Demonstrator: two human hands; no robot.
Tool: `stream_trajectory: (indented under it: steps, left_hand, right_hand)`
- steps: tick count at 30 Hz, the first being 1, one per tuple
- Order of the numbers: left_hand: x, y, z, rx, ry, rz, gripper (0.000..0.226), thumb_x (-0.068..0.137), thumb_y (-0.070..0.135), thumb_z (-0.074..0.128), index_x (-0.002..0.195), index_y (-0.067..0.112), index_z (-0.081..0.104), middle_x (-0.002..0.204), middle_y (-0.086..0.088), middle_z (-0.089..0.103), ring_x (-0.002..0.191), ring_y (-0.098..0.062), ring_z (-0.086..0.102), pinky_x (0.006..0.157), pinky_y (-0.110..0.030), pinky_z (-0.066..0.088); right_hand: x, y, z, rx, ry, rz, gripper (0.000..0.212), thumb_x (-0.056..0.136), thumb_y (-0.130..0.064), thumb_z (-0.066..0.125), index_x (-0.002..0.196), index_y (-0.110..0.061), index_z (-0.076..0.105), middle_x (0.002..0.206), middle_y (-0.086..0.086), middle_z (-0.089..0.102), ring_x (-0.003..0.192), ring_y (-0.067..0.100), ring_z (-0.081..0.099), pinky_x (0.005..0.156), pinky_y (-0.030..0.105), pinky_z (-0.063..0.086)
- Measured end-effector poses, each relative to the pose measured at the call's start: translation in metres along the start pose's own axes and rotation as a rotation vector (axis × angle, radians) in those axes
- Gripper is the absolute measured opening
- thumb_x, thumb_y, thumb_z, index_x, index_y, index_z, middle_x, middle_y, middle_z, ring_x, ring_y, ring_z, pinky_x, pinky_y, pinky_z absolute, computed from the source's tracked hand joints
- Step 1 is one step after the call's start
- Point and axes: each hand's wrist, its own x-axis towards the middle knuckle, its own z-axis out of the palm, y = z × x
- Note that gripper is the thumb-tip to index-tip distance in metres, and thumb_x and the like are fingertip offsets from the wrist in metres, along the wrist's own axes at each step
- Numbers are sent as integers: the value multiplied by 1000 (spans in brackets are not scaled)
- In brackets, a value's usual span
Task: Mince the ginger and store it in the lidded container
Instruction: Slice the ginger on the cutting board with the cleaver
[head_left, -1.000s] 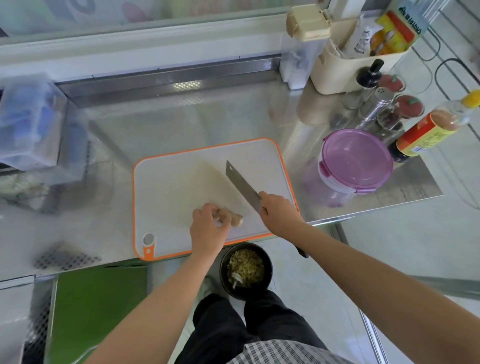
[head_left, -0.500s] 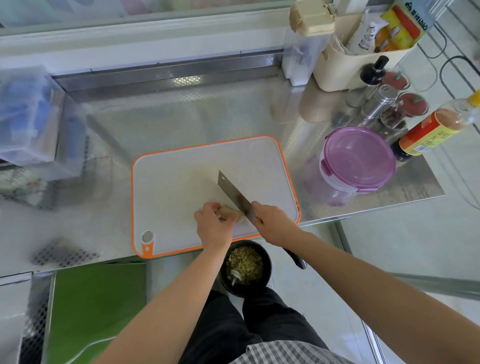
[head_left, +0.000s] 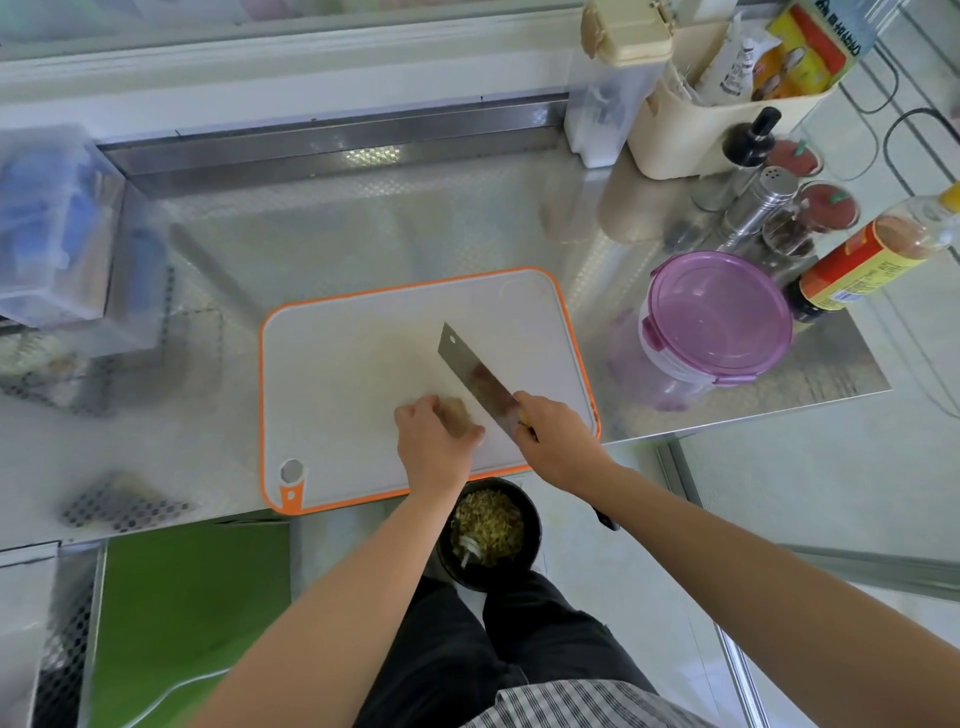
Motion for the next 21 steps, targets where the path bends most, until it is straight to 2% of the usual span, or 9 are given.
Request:
stream_trajectory:
  steps: [3,6,11,15,17,21]
  left_hand:
    - [2,2,2,21,0,11,56,70,24,76,119,10,55,119,-7,50,103,-17,51,83,-28,42]
    - [2,3,1,27,-7,1,46,69,23,75,110,11,58,113,-6,54,90,-11,43,78,-26,41]
    - [0,9,-6,32,-32,-2,47,71,21,76,114,10,58,109,0,40,91,-25,59,79,-24,38]
    - [1,7,-6,40,-41,-1,45,71,21,76,111,10,59,111,-3,42,87,-23,57,78,-24,38]
    - [1,7,-5,43,-42,2,46,70,23,77,111,11,59,112,-3,43,86,-22,58,77,-23,38]
    - [1,7,-6,42,-45,5,46,70,22,77,111,11,60,113,-5,45,85,-20,57,77,-22,38]
  right_hand:
    - [-1,-1,-4,-80,-45,-32,11,90,-7,39,84,-14,32,71,1,39,69,28,42,59,34,33]
    - [-1,-2,-5,-120,-53,-35,11,89,-8,39,85,-15,32,75,2,41,69,27,43,58,33,32]
    - [-2,-4,-6,-155,-49,-41,11,89,-9,39,87,-17,32,79,4,44,70,27,44,58,32,31]
    - [-5,-1,-7,-172,-51,-67,9,90,-9,39,88,-16,34,78,3,43,69,26,44,58,32,31]
    - [-6,-1,-8,-185,-53,-70,5,91,-10,39,93,-14,39,80,3,43,71,26,45,59,32,31]
    - [-5,-6,-11,-234,-63,-68,24,92,-12,38,114,-12,46,87,3,45,74,25,45,61,31,31]
